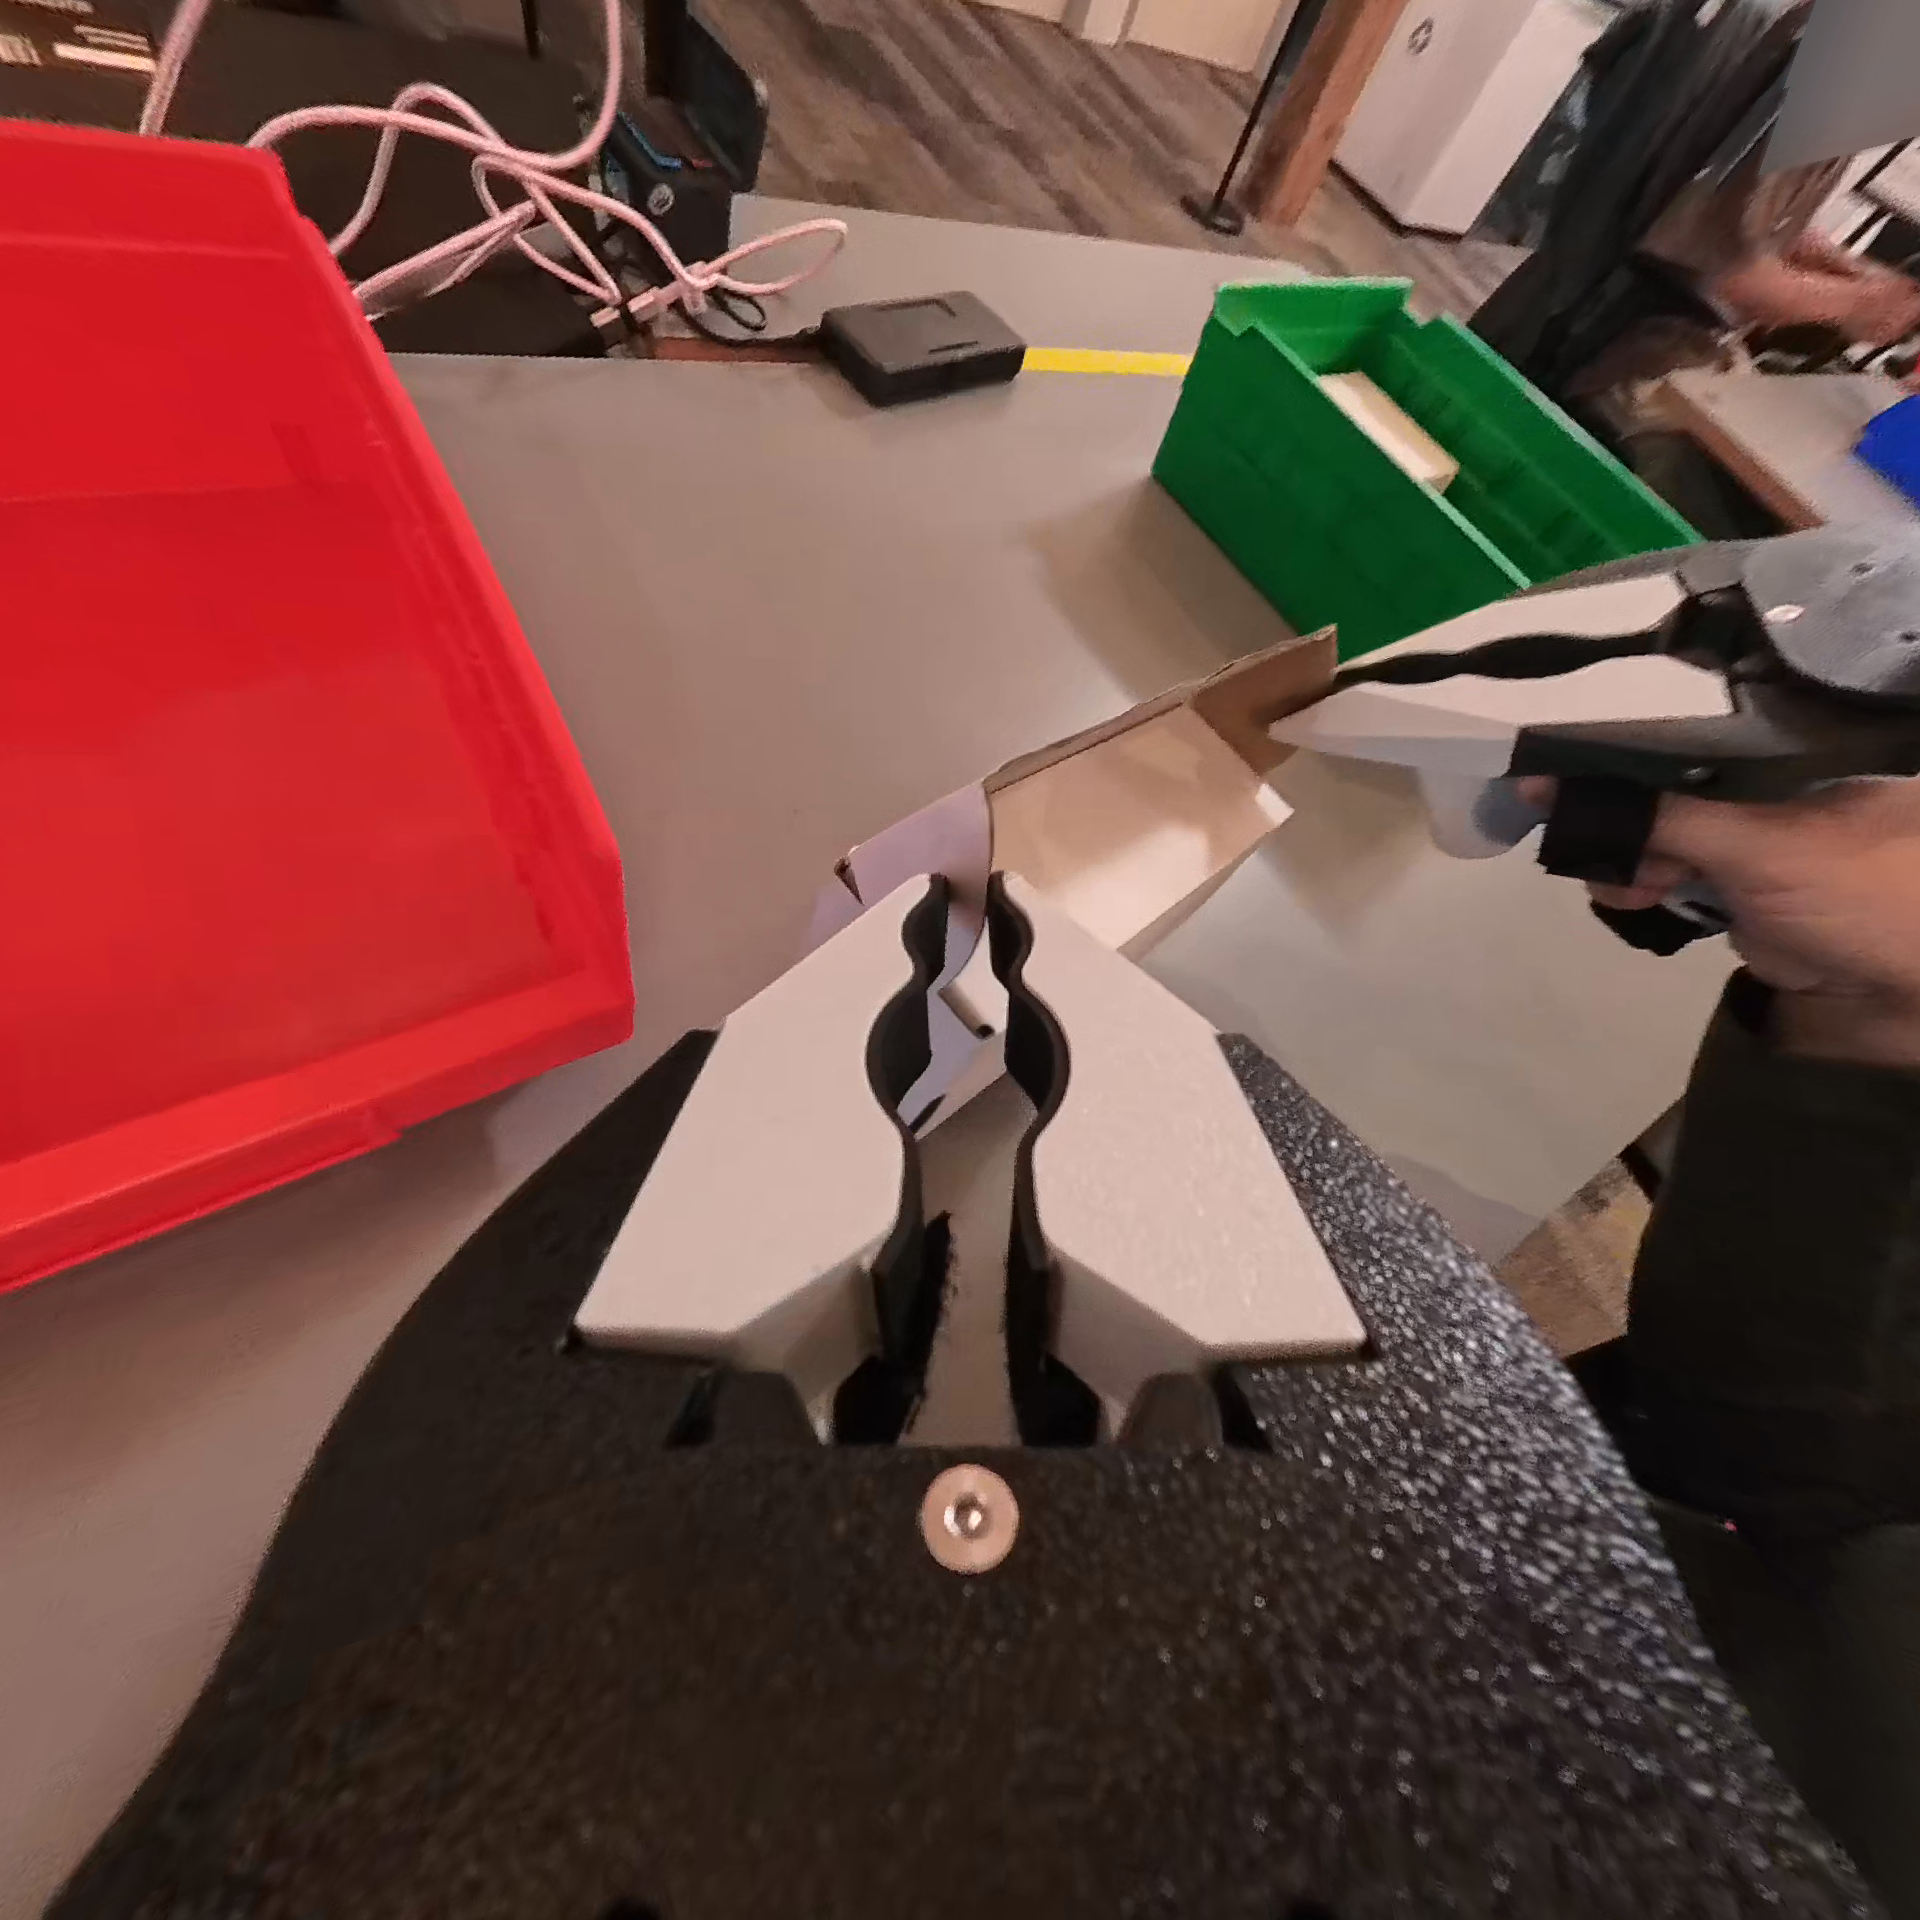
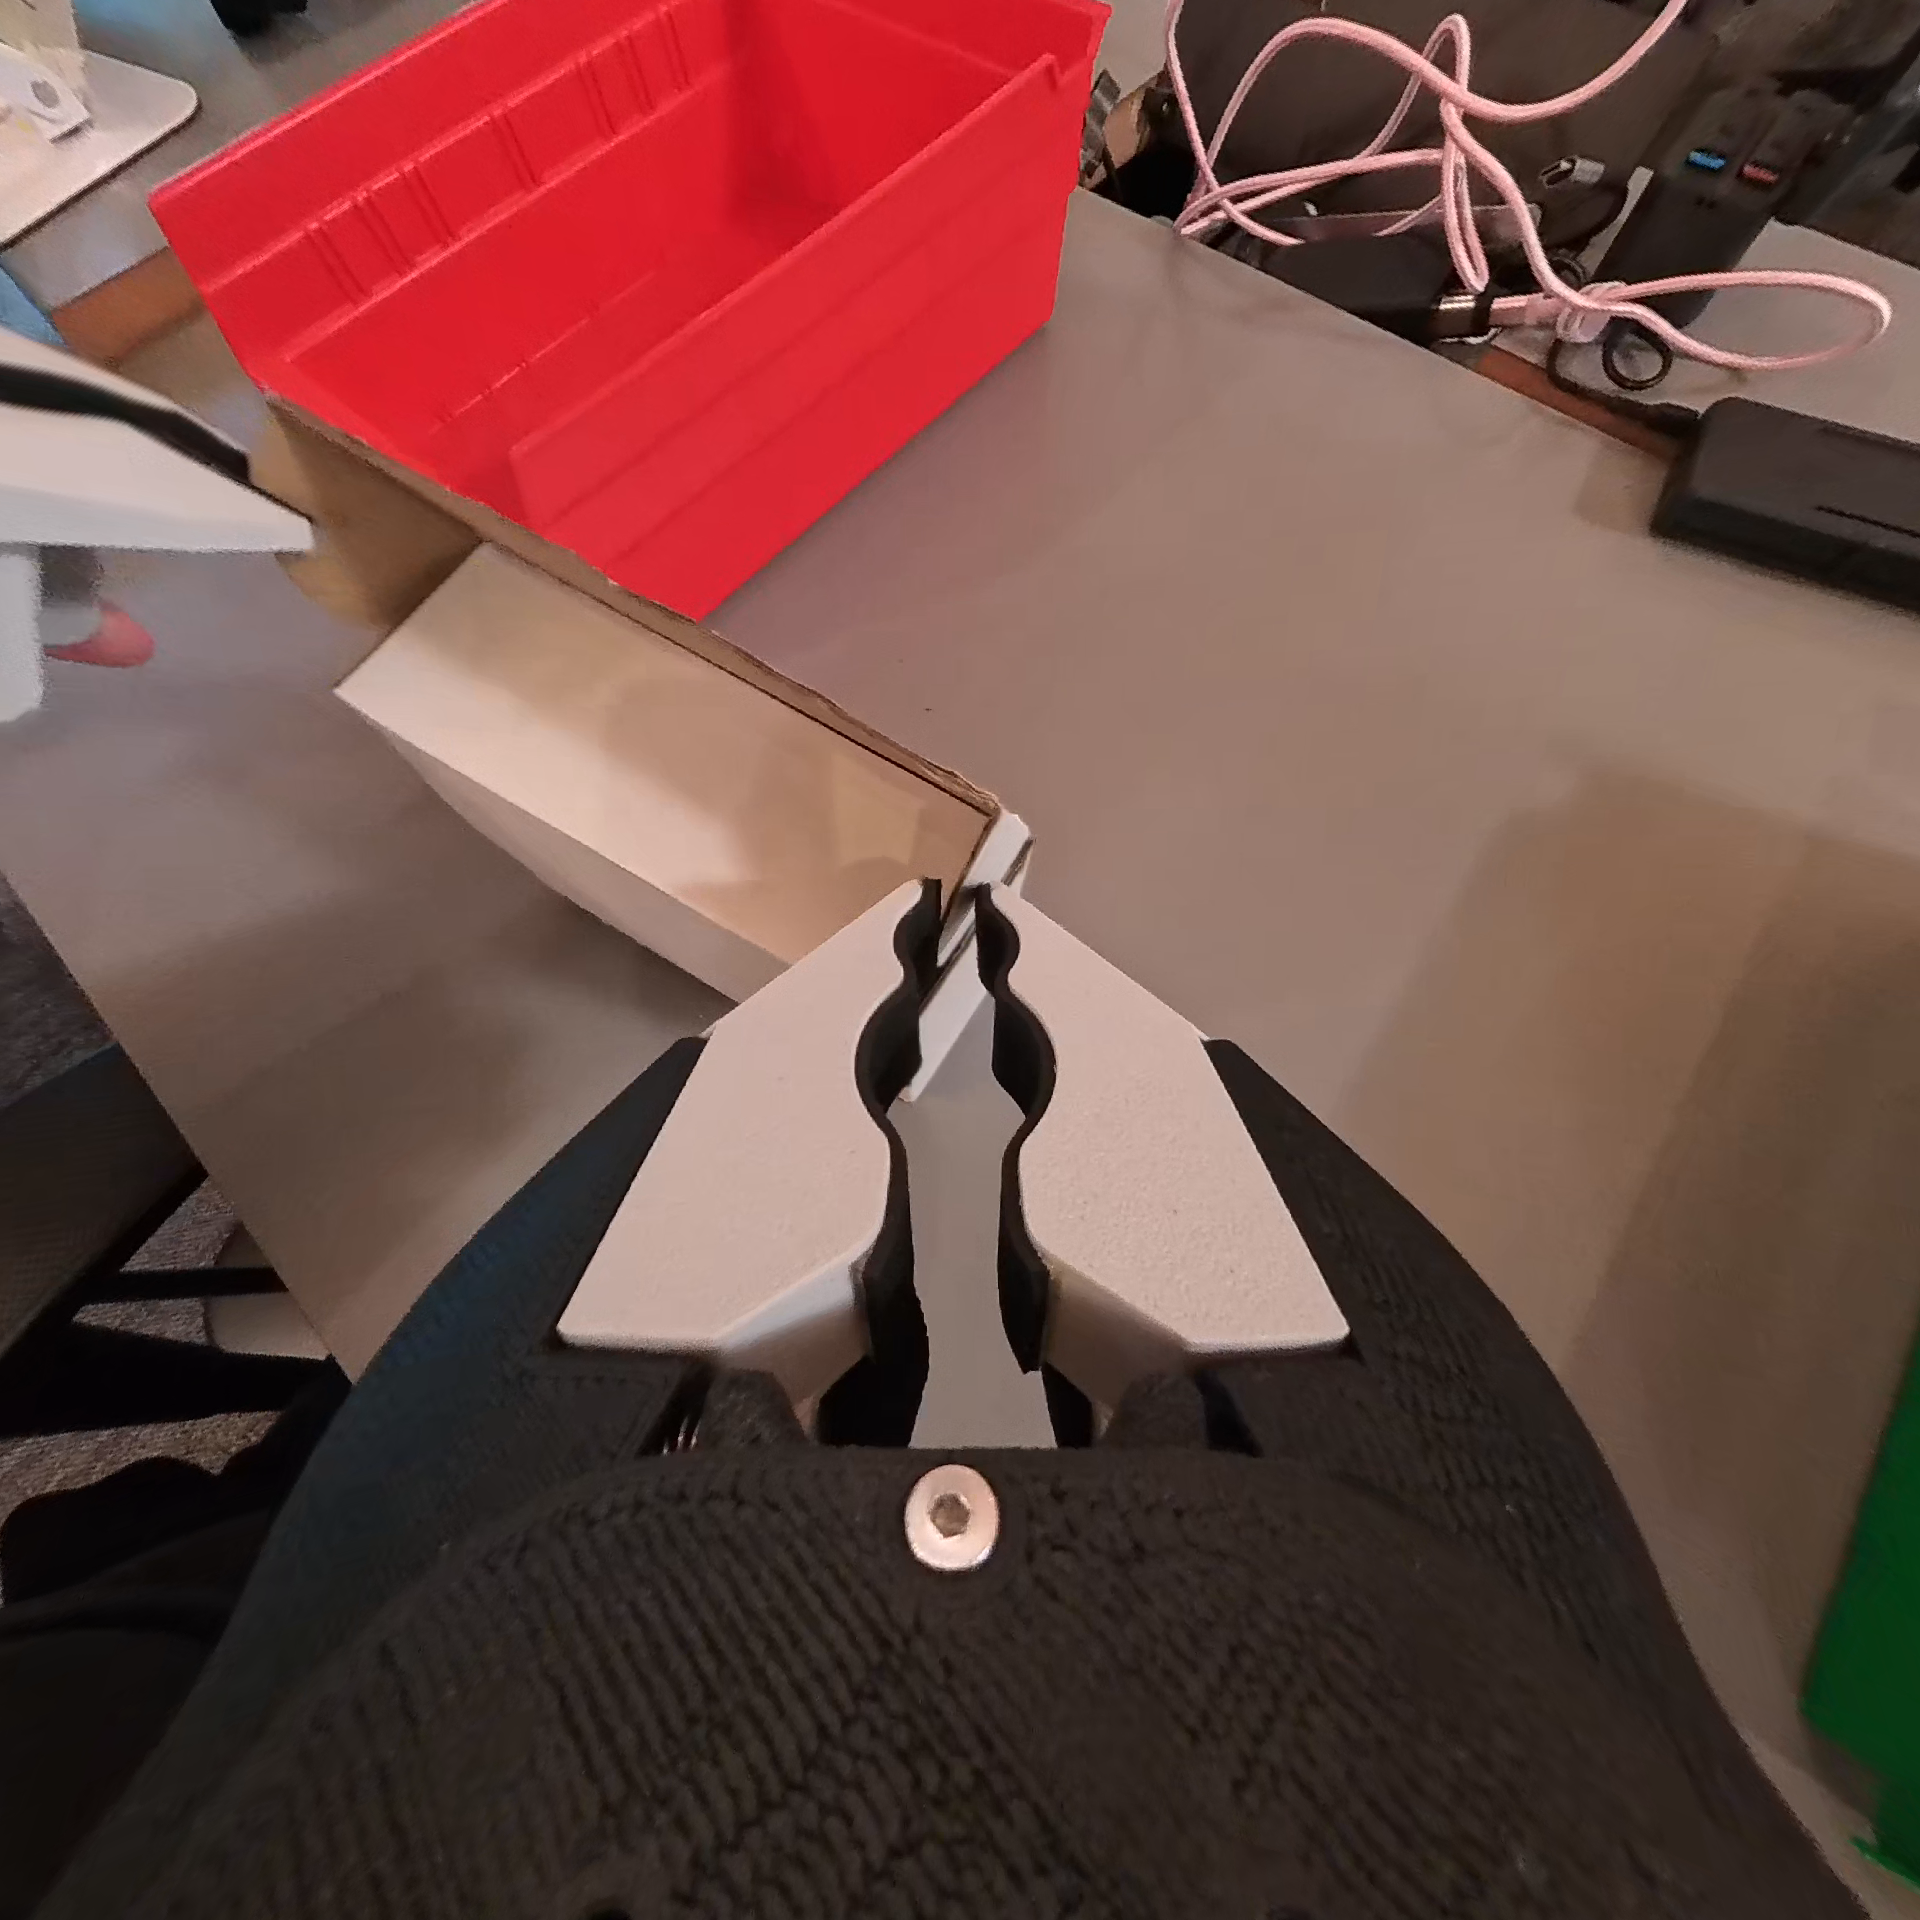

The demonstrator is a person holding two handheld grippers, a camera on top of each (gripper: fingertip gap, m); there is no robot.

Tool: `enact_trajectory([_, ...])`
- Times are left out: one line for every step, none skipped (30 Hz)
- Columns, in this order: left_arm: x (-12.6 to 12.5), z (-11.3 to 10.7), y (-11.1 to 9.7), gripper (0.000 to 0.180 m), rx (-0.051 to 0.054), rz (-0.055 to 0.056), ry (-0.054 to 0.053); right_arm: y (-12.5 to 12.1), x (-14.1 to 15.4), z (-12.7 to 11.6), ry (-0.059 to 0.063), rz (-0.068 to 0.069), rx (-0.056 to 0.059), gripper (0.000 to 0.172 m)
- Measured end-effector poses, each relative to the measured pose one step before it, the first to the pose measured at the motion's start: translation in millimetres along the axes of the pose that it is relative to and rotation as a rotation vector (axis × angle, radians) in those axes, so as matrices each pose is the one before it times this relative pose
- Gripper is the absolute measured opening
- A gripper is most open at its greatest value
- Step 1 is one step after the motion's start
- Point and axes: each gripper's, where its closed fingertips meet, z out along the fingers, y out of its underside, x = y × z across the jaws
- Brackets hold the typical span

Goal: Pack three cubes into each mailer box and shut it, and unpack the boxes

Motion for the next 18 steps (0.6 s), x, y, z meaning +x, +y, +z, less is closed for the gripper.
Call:
enact_trajectory([0.87, -1.0, -3.07, 0.006, 0.0148, -0.012, 0.0201, 0.39, -0.43, 0.1, -0.0037, -0.001, -0.0011, 0.005])
enact_trajectory([-0.08, -0.85, -1.77, 0.006, 0.0097, -0.0128, 0.0156, 0.09, -0.62, 0.27, -0.0054, -0.0005, 0.0009, 0.005])
enact_trajectory([-1.69, -0.59, -0.15, 0.006, 0.0031, -0.0099, 0.0045, -0.32, -1.33, 0.37, -0.0096, 0.0012, 0.0032, 0.005])
enact_trajectory([-2.57, -0.07, 1.01, 0.006, -0.0012, -0.0064, -0.003, -0.37, -1.63, 0.3, -0.0107, 0.0015, 0.0044, 0.005])
enact_trajectory([-2.69, 0.24, 1.45, 0.006, -0.0019, -0.005, -0.0063, -0.56, -1.7, 0.49, -0.0096, -0.0025, 0.0042, 0.005])
enact_trajectory([-3.17, 0.21, 1.56, 0.005, -0.0014, -0.0008, -0.0122, -0.35, -1.86, 0.38, -0.0076, -0.0051, 0.0035, 0.006])
enact_trajectory([-3.27, 0.23, 1.84, 0.004, -0.0016, 0.0017, -0.0144, -0.4, -1.4, -0.05, -0.0037, -0.0035, 0.0033, 0.006])
enact_trajectory([-2.19, 0.29, 1.93, 0.004, -0.003, -0.0008, -0.0071, -0.35, -0.02, -1.19, 0.008, -0.0025, 0.0035, 0.008])
enact_trajectory([-1.4, 0.59, 1.85, 0.003, -0.0028, -0.0018, -0.0037, -0.71, 3.5, -2.52, 0.0343, -0.0092, 0.0064, 0.015])
enact_trajectory([-1.02, 0.59, 1.49, 0.003, -0.0013, -0.0002, -0.0029, -1.77, 4.69, -3.71, 0.0447, -0.0189, 0.0134, 0.02])
enact_trajectory([0.86, 0.63, 0.31, 0.003, 0.0043, 0.0005, 0.0063, -2.15, 4.17, -4.49, 0.0443, -0.02, 0.0156, 0.023])
enact_trajectory([0.95, 0.48, -0.02, 0.002, 0.0029, -0.0018, 0.0049, -2.65, 3.14, -4.42, 0.0412, -0.0199, 0.0213, 0.024])
enact_trajectory([0.01, 0.25, -0.23, 0.002, 0.0011, 0.0055, -0.0038, -3.76, 1.2, -4.31, 0.0381, -0.0199, 0.0319, 0.025])
enact_trajectory([-0.29, 0.15, -0.12, 0.002, -0.0011, 0.0066, -0.0071, -5.41, -1.47, -4.17, 0.0324, -0.0308, 0.0454, 0.022])
enact_trajectory([-0.03, 0.0, 0.01, 0.002, -0.0023, 0.0061, -0.0041, -6.6, -5.34, -3.89, 0.0201, -0.0454, 0.0553, 0.019])
enact_trajectory([-0.11, -0.09, -0.02, 0.002, -0.0015, 0.004, -0.0036, -8.04, -9.33, -3.28, 0.0044, -0.055, 0.0653, 0.015])
enact_trajectory([-0.09, -0.09, -0.15, 0.002, -0.0013, 0.0022, -0.0022, -8.75, -12.02, -2.4, -0.0076, -0.0609, 0.0714, 0.009])
enact_trajectory([-0.14, -0.05, -0.12, 0.002, -0.0007, 0.0, -0.0013, -8.04, -14.43, -0.44, -0.0245, -0.0633, 0.066, 0.006])
